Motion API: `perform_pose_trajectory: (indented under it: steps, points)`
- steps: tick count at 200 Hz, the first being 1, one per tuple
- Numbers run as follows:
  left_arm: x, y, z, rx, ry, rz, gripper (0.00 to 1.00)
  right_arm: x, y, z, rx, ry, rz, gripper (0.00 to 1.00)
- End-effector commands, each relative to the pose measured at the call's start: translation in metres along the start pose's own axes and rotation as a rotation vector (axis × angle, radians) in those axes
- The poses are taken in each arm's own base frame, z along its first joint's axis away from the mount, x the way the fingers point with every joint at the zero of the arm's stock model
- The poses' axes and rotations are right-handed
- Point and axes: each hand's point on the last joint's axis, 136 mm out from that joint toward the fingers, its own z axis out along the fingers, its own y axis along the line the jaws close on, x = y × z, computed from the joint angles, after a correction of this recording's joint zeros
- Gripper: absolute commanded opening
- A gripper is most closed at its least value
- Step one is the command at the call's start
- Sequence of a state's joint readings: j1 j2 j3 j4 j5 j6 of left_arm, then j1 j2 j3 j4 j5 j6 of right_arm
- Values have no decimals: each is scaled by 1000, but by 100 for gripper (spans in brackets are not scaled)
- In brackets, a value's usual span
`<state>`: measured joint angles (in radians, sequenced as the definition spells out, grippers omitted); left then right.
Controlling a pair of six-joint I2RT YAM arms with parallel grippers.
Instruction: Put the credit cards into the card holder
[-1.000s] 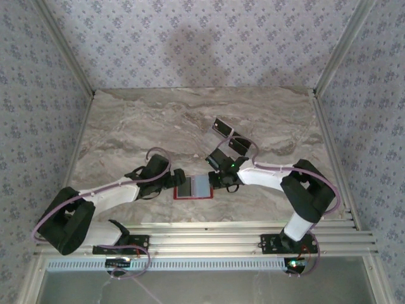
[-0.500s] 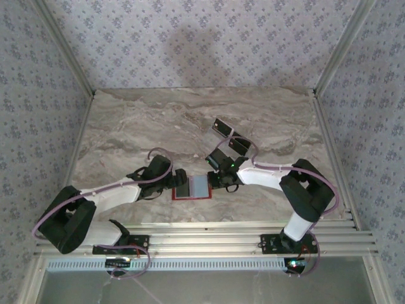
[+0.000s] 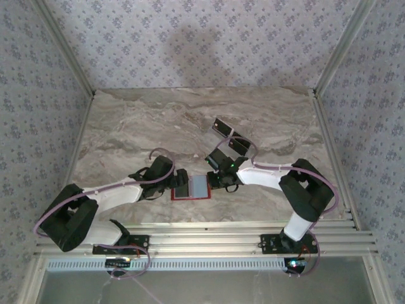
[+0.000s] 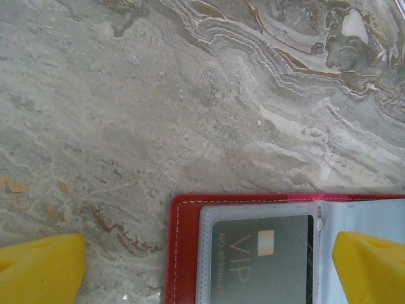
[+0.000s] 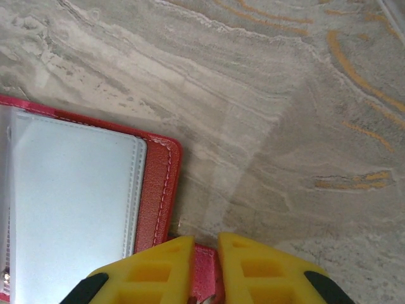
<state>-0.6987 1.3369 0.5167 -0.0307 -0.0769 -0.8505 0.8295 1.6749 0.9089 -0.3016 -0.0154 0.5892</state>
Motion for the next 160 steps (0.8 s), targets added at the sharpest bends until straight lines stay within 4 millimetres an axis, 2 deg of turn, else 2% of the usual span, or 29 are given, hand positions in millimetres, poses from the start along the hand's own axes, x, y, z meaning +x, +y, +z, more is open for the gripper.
perform_pose_trajectory:
  steps: [1, 59, 116, 160]
  points:
    - [9, -71, -3, 287, 79, 2, 100, 5, 1, 4, 1, 19, -9, 18]
    - [4, -57, -10, 224, 38, 5, 100, -3, 4, -10, -10, -8, -15, 19]
    - [10, -56, -4, 230, 60, -4, 100, 1, 4, -3, -10, 9, -10, 19]
    - [4, -62, -10, 260, 35, -15, 100, 4, 4, 0, -14, 16, -10, 18]
